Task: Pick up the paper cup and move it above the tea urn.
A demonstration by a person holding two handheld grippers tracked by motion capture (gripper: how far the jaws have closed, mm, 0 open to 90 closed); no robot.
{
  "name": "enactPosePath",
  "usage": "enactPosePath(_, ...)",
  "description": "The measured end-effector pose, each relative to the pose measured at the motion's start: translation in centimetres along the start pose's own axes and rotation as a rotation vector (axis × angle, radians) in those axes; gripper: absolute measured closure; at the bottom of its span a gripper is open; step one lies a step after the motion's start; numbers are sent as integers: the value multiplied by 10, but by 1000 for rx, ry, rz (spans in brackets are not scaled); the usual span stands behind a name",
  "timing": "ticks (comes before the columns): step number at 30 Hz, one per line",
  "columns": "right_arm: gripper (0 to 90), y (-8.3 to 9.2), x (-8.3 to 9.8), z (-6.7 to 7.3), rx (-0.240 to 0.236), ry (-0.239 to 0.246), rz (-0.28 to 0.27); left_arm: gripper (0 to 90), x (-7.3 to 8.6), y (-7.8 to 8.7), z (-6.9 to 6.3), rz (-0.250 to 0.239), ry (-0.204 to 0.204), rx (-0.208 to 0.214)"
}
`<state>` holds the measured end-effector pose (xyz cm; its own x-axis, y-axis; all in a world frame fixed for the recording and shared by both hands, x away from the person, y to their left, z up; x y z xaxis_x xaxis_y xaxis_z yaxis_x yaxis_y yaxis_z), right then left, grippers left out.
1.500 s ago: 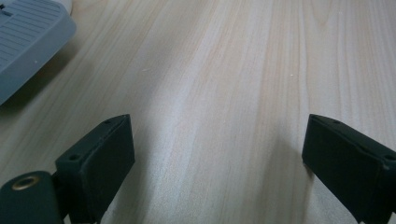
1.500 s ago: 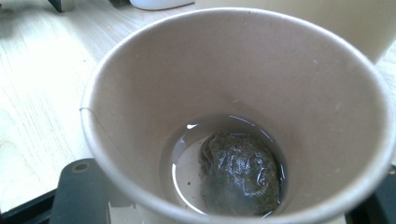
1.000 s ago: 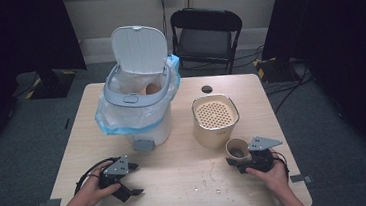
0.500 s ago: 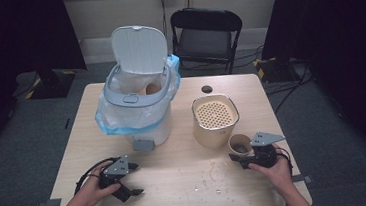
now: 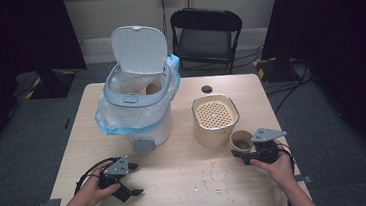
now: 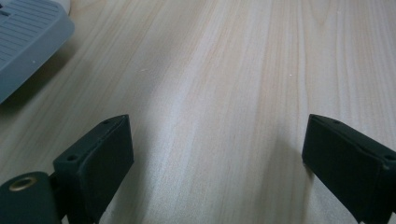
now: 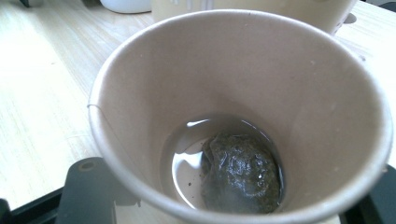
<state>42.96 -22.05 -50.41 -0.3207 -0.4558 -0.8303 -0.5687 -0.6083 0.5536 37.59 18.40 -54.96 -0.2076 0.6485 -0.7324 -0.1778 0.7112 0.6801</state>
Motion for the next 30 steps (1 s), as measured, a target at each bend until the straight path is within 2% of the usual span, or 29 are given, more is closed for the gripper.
enactPosePath(20,310,9,-11,-27,54,-42,-7,83,0,0,0,0,0,0)
enactPosePath(30,311,5,-18,-38,66,-40,1,82,0,0,0,1,0,0)
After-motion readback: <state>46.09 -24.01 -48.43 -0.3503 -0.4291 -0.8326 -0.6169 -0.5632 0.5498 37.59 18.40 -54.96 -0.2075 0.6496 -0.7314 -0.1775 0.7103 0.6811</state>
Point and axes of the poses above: each handheld gripper's, and its own axes: y roughly backward along the jaws, x roughly out of its underside, z roughly to its left, the point moved 7 cm from there along -y, roughly forward along the jaws, and after that the axes turned 1 degree about y, right-handed, at the moved point
